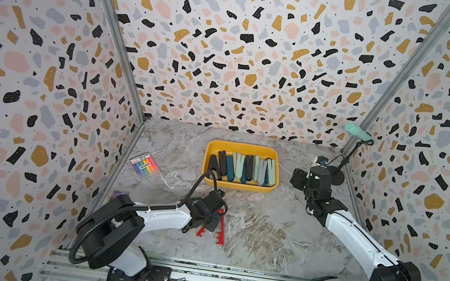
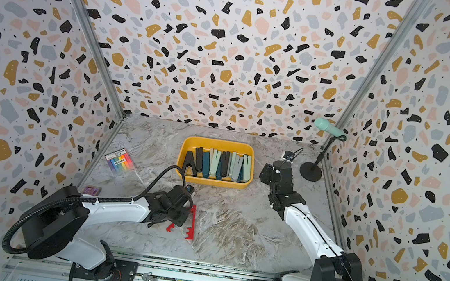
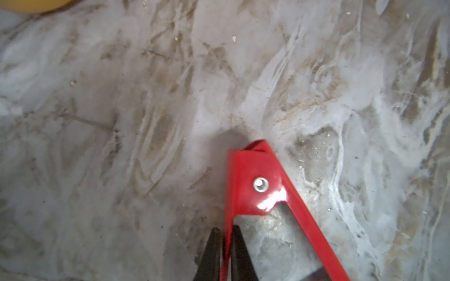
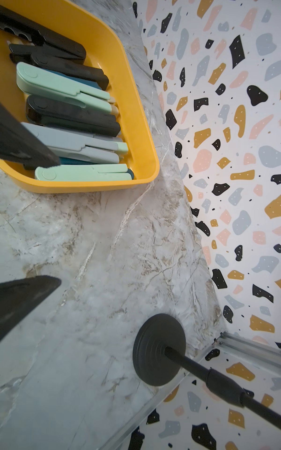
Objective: Put the pruning pliers into the storage box
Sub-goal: Pick up the pruning pliers from the center of the board.
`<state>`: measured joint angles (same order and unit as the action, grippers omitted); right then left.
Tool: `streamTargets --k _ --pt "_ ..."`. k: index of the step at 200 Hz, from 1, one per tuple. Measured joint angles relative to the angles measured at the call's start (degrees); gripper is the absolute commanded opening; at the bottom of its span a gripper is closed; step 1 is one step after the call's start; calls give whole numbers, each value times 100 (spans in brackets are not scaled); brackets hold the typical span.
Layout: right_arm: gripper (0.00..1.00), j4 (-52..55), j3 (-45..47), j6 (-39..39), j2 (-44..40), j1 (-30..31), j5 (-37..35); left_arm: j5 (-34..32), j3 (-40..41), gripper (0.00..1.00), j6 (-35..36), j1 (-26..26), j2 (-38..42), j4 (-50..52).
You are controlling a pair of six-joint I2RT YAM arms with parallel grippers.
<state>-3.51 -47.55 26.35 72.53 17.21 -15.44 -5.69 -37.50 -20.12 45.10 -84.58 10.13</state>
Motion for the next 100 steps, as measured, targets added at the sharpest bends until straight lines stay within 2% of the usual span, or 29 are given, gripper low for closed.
streamTargets --k 12,59,100 --pt "72 0 48 0 -68 -50 4 20 0 0 24 0 0 -15" --pt "72 -7 160 17 -175 -190 57 24 0 0 116 0 72 9" --pt "72 -13 184 17 -177 -234 87 -66 0 0 146 0 658 4"
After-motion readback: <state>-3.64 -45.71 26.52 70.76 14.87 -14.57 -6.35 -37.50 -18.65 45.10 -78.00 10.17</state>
